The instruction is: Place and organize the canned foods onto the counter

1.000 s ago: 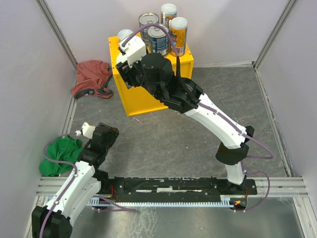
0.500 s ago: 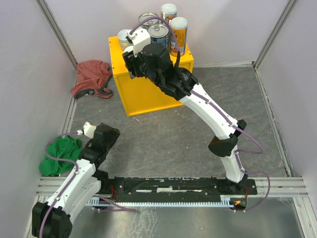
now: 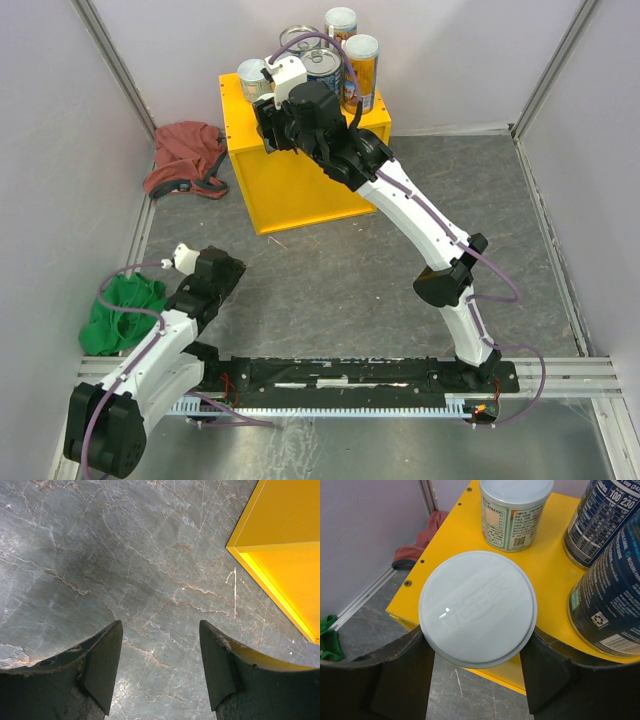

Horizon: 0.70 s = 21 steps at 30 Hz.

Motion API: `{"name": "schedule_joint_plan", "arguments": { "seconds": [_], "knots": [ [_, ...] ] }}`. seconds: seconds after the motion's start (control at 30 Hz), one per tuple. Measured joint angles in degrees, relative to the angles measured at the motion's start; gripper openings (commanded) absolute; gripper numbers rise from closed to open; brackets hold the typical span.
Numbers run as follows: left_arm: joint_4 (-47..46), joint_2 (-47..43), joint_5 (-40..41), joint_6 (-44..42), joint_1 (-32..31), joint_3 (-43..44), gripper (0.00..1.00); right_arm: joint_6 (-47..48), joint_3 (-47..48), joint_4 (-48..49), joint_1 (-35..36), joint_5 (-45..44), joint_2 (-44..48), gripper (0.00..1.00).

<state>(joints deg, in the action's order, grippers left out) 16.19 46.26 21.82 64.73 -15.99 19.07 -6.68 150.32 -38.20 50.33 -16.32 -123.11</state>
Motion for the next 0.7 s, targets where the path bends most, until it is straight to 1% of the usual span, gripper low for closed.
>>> {"name": "schedule_joint_plan", "arguments": {
  "seconds": [0.1, 0.2, 0.3, 0.47, 0.57, 0.6, 0.7],
  "knots": [
    [-0.50, 0.74, 0.00, 0.00, 0.00, 0.00, 0.69, -0.68, 0.68, 0.11, -0.46, 0.68, -1.03, 0.02],
    [-0.70, 1.27, 0.02, 0.00, 0.00, 0.00, 0.70, -1.01, 1.20, 0.09, -0.66, 0.90, -1.84, 0.08],
    [-1.36, 1.77, 0.02, 0.00, 0.00, 0.00, 0.70, -1.11, 1.49, 0.50, -0.90, 0.94, -2.23, 0.21],
    [-1.90, 2.56, -0.02, 0.00, 0.00, 0.00, 0.70, -1.44, 1.51, 0.55, -0.98, 0.94, -2.27, 0.36],
    [-2.05, 2.73, -0.20, 0.00, 0.00, 0.00, 0.70, -1.70, 1.62, 0.72, -1.01, 1.03, -2.43, 0.50],
    [-2.19, 2.71, -0.42, 0.00, 0.00, 0.00, 0.69, -1.92, 1.66, 0.85, -1.01, 1.07, -2.49, 0.57],
    [-2.38, 2.60, -0.90, 0.00, 0.00, 0.00, 0.70, -2.27, 1.70, 0.87, -1.01, 1.09, -2.54, 0.70]
  ]
}}
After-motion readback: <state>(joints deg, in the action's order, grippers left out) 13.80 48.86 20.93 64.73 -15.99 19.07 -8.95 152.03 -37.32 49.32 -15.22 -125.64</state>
